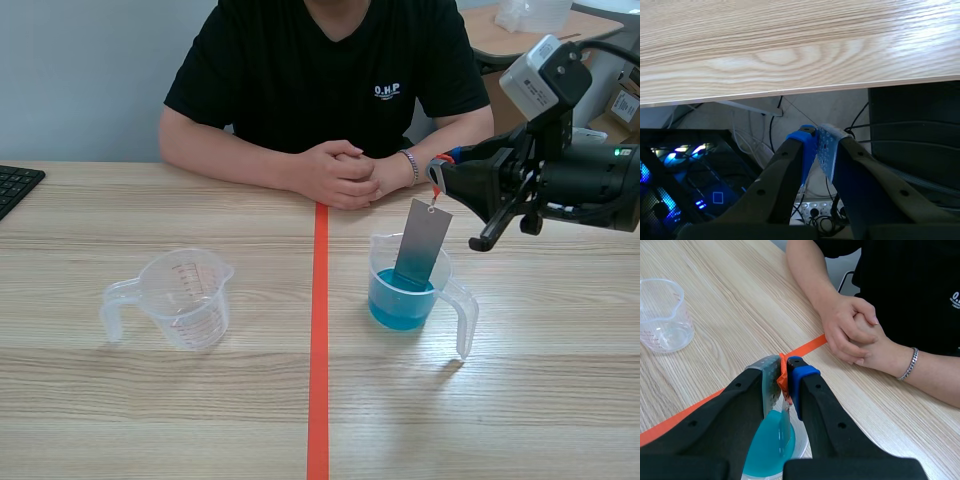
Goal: Do the redox reaction experiment.
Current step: 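Lower the plate into the blue solution, then hold the plate still in the solution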
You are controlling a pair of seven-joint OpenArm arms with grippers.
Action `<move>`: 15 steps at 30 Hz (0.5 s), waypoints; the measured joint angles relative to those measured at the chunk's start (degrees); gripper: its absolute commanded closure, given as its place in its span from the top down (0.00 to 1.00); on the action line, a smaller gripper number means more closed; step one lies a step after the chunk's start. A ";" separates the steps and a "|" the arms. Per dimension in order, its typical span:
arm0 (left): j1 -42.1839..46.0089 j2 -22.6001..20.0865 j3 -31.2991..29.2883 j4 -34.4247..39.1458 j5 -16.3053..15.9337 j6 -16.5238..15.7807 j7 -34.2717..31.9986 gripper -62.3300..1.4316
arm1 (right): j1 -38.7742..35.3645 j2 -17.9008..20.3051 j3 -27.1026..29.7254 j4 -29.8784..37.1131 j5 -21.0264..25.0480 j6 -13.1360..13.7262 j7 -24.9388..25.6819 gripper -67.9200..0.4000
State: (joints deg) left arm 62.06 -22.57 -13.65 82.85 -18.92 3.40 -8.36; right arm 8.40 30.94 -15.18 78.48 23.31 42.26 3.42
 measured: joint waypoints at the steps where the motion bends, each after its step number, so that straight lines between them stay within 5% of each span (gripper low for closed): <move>1: -0.02 0.00 0.00 0.17 0.00 0.00 0.02 0.09 | 0.00 0.00 0.00 0.00 0.00 0.00 0.00 0.03; 15: -0.15 0.00 0.00 0.46 0.00 0.00 0.02 0.09 | 0.00 0.00 0.00 0.00 0.00 0.00 0.00 0.03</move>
State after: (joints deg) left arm 61.91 -22.57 -13.65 83.31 -18.92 3.40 -8.34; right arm 8.40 30.94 -15.18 78.48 23.31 42.26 3.42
